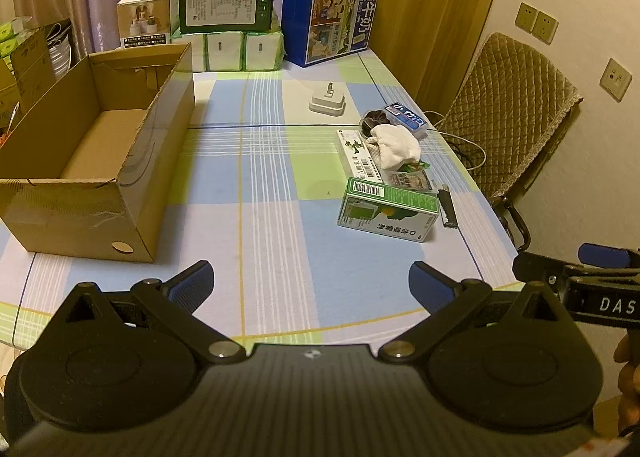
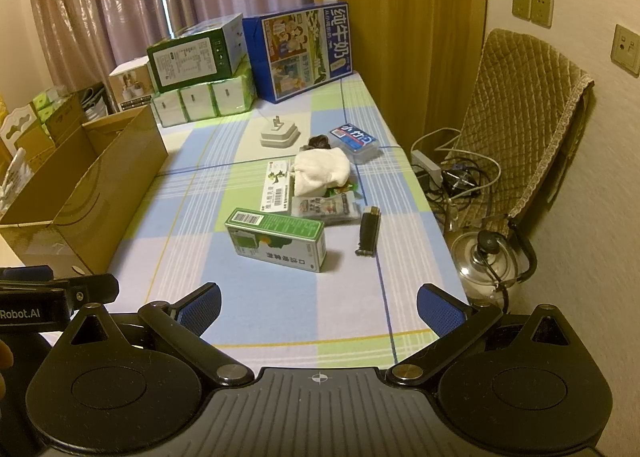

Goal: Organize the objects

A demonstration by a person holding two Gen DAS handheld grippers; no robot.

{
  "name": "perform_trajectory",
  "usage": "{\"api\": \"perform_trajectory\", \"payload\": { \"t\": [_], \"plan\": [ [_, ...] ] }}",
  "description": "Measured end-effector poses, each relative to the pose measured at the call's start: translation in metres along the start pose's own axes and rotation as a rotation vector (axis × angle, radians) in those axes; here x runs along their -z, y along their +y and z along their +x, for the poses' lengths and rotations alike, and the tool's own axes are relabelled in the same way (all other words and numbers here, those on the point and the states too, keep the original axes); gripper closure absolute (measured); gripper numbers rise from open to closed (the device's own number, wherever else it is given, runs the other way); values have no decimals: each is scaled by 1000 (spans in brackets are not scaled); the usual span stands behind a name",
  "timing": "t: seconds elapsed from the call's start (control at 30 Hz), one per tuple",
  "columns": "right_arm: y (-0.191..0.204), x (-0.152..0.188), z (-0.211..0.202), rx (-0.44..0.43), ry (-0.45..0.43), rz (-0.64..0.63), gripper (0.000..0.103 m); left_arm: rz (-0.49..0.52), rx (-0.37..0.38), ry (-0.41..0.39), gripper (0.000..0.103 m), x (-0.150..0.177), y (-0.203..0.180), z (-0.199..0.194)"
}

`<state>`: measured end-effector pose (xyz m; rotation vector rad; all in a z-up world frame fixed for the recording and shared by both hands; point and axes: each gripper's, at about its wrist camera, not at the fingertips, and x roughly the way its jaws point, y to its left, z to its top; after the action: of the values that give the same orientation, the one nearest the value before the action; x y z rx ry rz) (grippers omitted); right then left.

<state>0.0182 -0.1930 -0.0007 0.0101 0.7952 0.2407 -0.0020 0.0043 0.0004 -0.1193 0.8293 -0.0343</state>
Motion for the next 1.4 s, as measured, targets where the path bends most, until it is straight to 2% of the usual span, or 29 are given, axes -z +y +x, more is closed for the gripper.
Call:
{"api": "perform_trajectory", "payload": {
  "t": [1.4],
  "plan": [
    [-1, -3, -2, 3, 1, -8, 2, 2, 2, 0, 1, -1, -1, -2]
  ]
}}
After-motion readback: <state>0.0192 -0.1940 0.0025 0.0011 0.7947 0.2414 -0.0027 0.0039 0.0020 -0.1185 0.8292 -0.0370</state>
